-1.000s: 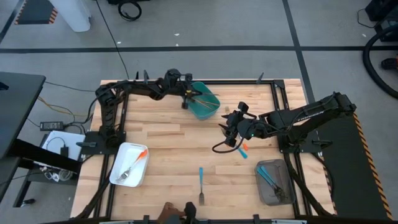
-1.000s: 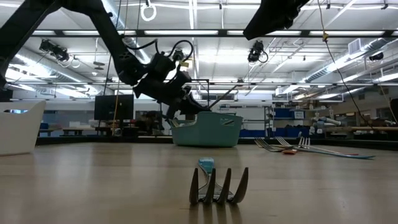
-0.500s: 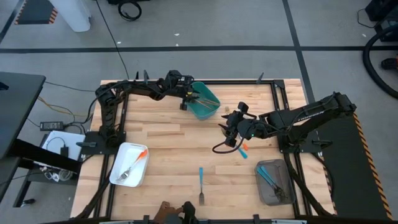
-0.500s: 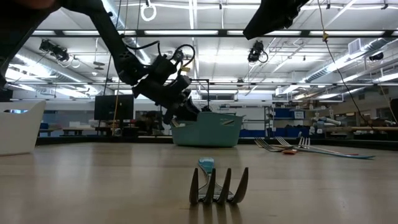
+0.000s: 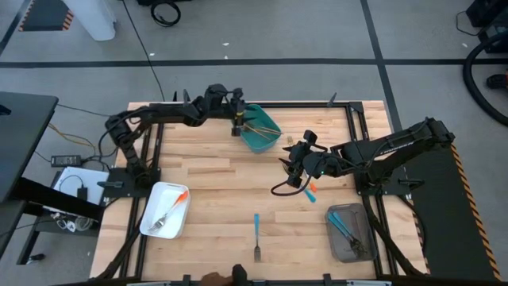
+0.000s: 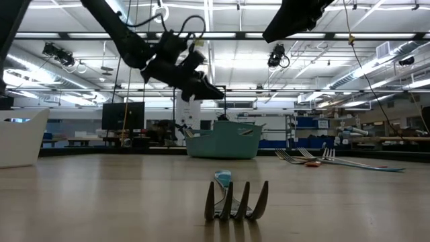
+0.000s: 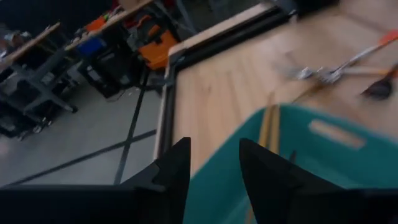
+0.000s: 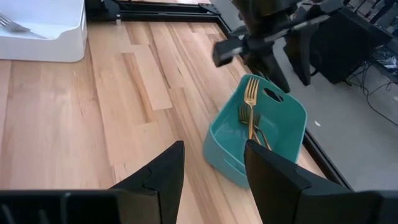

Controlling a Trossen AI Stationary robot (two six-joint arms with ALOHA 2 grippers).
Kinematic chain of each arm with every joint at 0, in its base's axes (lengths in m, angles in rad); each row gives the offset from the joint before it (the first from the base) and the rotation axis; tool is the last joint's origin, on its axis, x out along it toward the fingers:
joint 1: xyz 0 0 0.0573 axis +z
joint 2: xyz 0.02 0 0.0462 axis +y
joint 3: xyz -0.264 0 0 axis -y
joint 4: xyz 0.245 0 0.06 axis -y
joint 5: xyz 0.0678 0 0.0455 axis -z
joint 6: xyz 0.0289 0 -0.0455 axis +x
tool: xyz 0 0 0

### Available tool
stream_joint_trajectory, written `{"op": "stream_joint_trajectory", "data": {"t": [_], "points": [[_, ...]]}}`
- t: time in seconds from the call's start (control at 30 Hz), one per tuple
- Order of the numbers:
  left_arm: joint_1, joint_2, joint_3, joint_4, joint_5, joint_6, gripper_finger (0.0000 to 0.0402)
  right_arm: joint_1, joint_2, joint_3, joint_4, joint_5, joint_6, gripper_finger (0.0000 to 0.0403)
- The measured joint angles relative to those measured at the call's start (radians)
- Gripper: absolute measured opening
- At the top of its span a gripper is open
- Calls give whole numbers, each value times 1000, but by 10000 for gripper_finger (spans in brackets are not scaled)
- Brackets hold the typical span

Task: Sort silverware by color (type)
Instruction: Put the orange fork into the white bin

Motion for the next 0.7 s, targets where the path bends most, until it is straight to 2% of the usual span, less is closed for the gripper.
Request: {"op": "stream_joint_trajectory", "data": {"t": [0.17,0.4,0.57,0.7], "points": [[-70,-57,0,-91,-69,-4,142,0,0,0,-1,0,-5,173],[-243,-123,0,-270,-356,-2,142,0,0,0,-12,-27,11,173],[-375,-167,0,-405,-454,-70,142,2,0,0,-11,-119,19,173],[-489,-200,0,-490,-572,-136,142,8,0,-15,-4,-122,21,173]]}}
